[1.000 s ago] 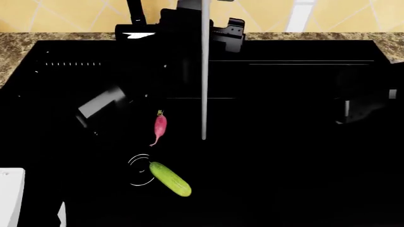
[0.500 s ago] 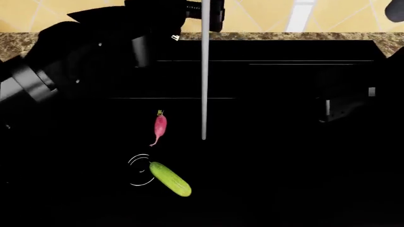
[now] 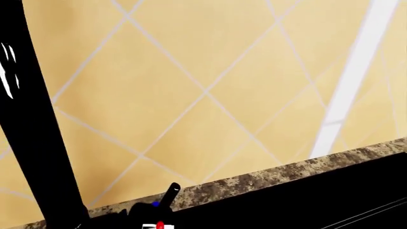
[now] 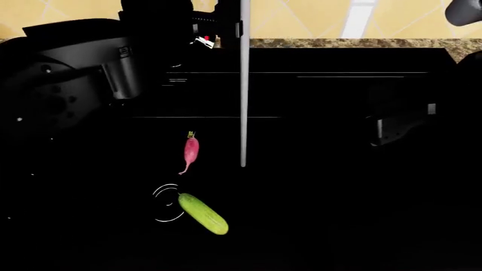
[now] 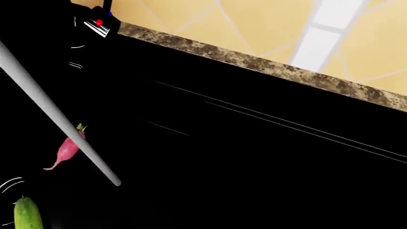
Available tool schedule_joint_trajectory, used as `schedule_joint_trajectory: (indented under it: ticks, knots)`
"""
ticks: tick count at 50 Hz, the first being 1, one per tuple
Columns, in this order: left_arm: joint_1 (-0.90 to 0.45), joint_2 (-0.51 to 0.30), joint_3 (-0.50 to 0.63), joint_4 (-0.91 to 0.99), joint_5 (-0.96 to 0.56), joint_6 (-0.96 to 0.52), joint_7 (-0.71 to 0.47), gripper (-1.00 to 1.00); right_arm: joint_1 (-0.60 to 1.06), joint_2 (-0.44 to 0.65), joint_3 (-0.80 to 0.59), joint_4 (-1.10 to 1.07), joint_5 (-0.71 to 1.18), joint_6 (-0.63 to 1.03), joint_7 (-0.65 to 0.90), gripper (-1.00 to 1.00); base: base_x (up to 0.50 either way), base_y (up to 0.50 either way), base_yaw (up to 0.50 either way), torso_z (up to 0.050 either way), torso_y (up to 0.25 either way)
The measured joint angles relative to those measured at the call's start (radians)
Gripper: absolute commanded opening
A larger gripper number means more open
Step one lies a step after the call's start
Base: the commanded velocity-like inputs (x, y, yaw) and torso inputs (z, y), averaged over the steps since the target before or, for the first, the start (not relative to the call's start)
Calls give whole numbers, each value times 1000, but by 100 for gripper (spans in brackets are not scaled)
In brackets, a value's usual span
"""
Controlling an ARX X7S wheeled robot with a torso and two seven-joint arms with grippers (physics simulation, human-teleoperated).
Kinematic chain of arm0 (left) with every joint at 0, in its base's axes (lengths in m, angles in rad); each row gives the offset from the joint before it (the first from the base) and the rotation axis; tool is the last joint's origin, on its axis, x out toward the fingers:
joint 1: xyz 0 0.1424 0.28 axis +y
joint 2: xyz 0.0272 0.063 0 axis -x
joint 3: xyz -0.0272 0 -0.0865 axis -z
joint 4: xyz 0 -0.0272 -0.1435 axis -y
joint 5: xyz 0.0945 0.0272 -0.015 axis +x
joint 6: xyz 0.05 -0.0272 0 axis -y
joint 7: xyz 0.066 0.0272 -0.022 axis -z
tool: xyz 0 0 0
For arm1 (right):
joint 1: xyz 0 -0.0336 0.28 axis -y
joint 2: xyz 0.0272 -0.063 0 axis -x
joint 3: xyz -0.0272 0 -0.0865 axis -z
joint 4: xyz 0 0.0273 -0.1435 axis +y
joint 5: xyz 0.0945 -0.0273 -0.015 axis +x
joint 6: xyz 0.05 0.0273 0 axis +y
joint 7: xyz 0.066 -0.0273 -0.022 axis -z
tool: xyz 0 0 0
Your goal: Pick up the fruits and vegetables and place them in the sink. Turn on the sink faucet to wash them. Then turn the sink off and put them in the tray.
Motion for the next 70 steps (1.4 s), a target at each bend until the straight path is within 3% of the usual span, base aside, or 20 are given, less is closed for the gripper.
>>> schedule_joint_trajectory:
  ticks: [12,23,50,70]
  knots:
    - [8,-29,-5,30,-14,-11,4,100,-4,-4,1,-1,-4,-1,3,100,0,0,0,0,0]
    - [15,15,-8,-45,-18,-13,51,100,-3,-3,3,-6,-4,2,6,100,0,0,0,0,0]
    - [34,257,18,-293,45,14,181,100,-14,40,13,-18,-7,11,-2,100,0,0,0,0,0]
    - [89,445,53,-619,83,21,255,100,-24,61,19,-12,-21,19,-19,100,0,0,0,0,0]
